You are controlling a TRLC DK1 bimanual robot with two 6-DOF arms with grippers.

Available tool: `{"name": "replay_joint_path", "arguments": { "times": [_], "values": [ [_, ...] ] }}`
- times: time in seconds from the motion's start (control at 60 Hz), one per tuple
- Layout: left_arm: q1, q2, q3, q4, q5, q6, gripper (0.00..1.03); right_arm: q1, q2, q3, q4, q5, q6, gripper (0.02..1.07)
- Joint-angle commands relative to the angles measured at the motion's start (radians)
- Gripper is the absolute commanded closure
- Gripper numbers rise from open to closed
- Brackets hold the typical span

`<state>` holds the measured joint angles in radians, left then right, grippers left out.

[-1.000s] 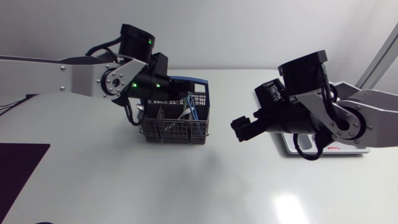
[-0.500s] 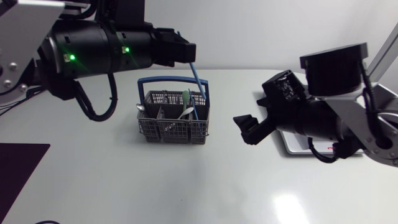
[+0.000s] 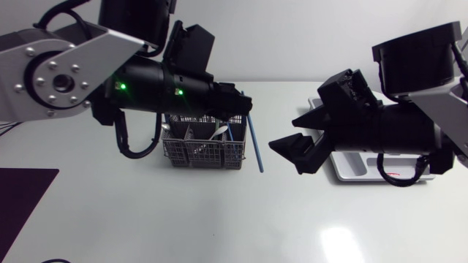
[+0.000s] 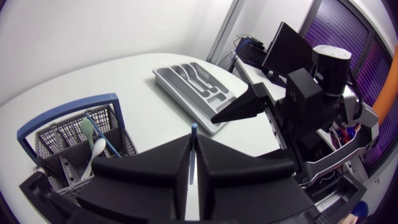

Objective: Unload the cutlery basket into the drawer organizer.

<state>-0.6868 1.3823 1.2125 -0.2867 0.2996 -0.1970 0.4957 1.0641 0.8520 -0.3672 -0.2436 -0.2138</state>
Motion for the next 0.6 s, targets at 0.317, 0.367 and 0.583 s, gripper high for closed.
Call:
{"name": "replay_joint_path", "arguments": {
  "times": [0.317, 0.367, 0.583],
  "values": [
    [0.024, 0.08, 0.105, -0.048, 0.113, -0.073, 1.0, 0.058, 0.112, 0.03, 0.045, -0.029, -0.002, 0.49],
    [0.024, 0.083, 0.105, -0.048, 0.115, -0.073, 1.0, 0.058, 0.111, 0.021, 0.057, -0.028, 0.002, 0.58],
    [0.032, 0.096, 0.104, -0.051, 0.127, -0.082, 1.0, 0.058, 0.1, -0.01, 0.07, -0.048, 0.011, 0.9]
  ]
}}
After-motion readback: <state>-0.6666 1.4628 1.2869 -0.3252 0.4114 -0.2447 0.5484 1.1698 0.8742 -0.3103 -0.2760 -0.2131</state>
